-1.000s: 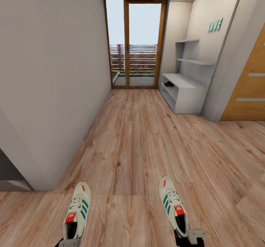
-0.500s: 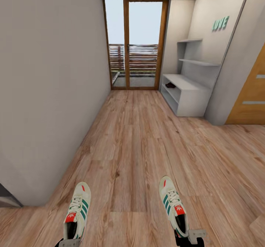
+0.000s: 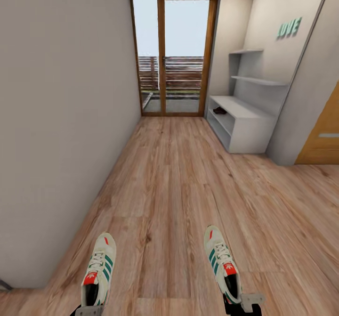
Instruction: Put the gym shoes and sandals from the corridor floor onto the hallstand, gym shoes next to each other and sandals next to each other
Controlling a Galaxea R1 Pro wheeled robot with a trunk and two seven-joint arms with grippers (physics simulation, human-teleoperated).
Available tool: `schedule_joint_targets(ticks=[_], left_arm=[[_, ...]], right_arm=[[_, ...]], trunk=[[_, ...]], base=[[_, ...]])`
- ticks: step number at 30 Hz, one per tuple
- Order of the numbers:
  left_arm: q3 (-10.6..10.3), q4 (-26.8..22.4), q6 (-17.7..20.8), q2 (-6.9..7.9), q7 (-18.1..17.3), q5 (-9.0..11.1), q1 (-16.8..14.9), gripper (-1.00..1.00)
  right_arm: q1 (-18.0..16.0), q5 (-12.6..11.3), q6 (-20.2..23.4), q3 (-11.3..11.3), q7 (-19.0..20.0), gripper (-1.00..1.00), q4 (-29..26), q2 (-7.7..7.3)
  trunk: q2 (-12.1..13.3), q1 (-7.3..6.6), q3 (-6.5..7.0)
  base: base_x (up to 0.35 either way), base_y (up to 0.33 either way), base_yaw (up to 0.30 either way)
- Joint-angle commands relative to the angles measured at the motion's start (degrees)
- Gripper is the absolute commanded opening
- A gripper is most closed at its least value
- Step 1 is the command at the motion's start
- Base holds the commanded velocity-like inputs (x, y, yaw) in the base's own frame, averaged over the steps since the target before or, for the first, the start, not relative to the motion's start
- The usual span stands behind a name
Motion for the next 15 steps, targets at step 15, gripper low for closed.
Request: schedule_joint_targets(ticks=[15], left_arm=[[0.4, 0.0, -0.2, -0.02, -0.3, -0.5, 0.0, -1.0]], right_arm=[[0.0, 0.0, -0.2, -0.3, -0.2, -1.0, -0.1, 0.08]], trunk=[[0.0, 0.02, -0.05]], base=[[0.339, 0.0, 0.0]])
